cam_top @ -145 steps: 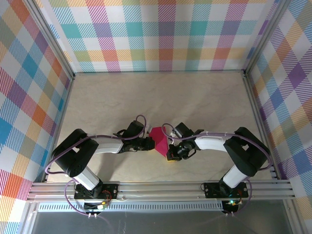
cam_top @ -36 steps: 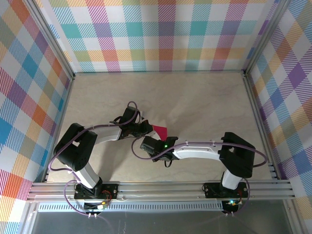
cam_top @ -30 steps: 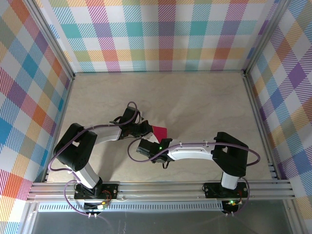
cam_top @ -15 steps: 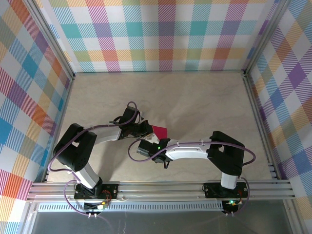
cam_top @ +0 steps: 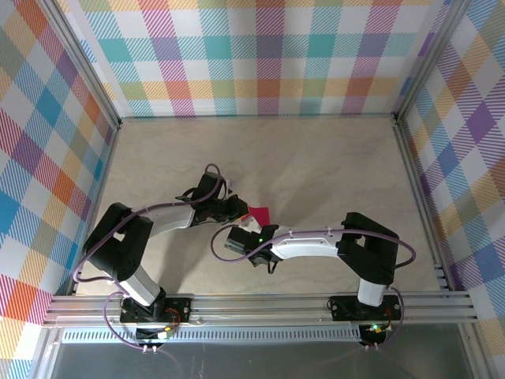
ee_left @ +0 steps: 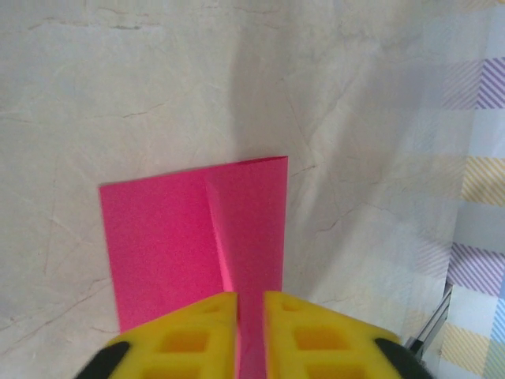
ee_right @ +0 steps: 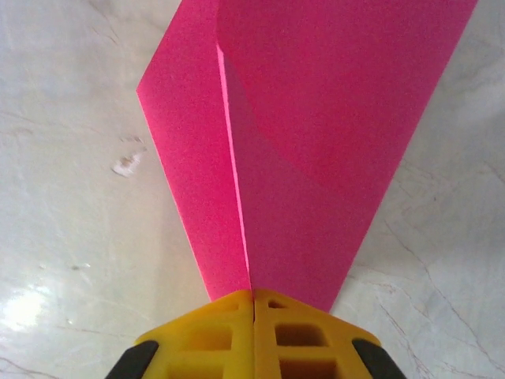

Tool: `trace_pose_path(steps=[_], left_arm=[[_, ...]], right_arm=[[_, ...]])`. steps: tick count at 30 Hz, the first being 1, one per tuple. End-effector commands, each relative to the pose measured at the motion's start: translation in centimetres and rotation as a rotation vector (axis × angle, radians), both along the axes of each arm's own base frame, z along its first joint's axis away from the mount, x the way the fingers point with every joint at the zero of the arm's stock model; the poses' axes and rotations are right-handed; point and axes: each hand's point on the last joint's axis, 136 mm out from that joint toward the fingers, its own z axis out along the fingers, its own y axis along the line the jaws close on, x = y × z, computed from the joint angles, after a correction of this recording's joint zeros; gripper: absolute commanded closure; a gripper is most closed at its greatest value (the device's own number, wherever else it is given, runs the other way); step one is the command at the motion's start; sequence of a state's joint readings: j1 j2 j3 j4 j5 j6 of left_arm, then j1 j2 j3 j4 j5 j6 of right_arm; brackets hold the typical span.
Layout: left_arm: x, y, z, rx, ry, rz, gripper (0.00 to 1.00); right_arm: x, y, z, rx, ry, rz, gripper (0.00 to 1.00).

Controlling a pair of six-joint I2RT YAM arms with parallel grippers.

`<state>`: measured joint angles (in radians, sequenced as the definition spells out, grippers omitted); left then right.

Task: Fold a paper plane with a square sheet of paper (fold left side to right side)

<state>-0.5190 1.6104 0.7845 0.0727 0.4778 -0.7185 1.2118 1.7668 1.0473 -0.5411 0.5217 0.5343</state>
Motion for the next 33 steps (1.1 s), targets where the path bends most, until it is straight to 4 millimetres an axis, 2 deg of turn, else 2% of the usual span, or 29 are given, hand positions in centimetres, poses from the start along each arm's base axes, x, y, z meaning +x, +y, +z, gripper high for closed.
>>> trace_pose_path(steps=[1,6,9,13,17,23,33], left_arm=[[0.3,0.7,2.1,0.002,-0.052,0.001,0.74],[0.8,2.9,4.2,0.014,-0.104,0.017,0.64],[1.0,4.2,5.2,0.001,-0.127,0.036,0.62],[0.4,4.7,5.4,-0.002,-0.142,0.021,0.61],[-0.5,4.4,4.8,-0.03,-0.136,0.002,0.61],[-2.1,3.4,3.3,-0.037,-0.109,-0.031,0.6],[-3.3,0.4,1.4,-0.037,-0.079,-0.08,0.58]], right_arm=[[-0.2,0.3,0.9,0.112,0.039,0.005,1.0],[-0.6,0.6,1.3,0.306,0.136,0.025,1.0],[-0.7,0.9,2.0,0.435,0.189,0.043,1.0],[-0.8,0.8,2.5,0.612,0.288,0.032,1.0],[-0.5,0.3,2.5,0.764,0.371,0.008,1.0],[-0.1,-0.4,2.3,0.888,0.448,-0.017,1.0],[0.0,-0.2,2.2,0.985,0.514,0.011,1.0]])
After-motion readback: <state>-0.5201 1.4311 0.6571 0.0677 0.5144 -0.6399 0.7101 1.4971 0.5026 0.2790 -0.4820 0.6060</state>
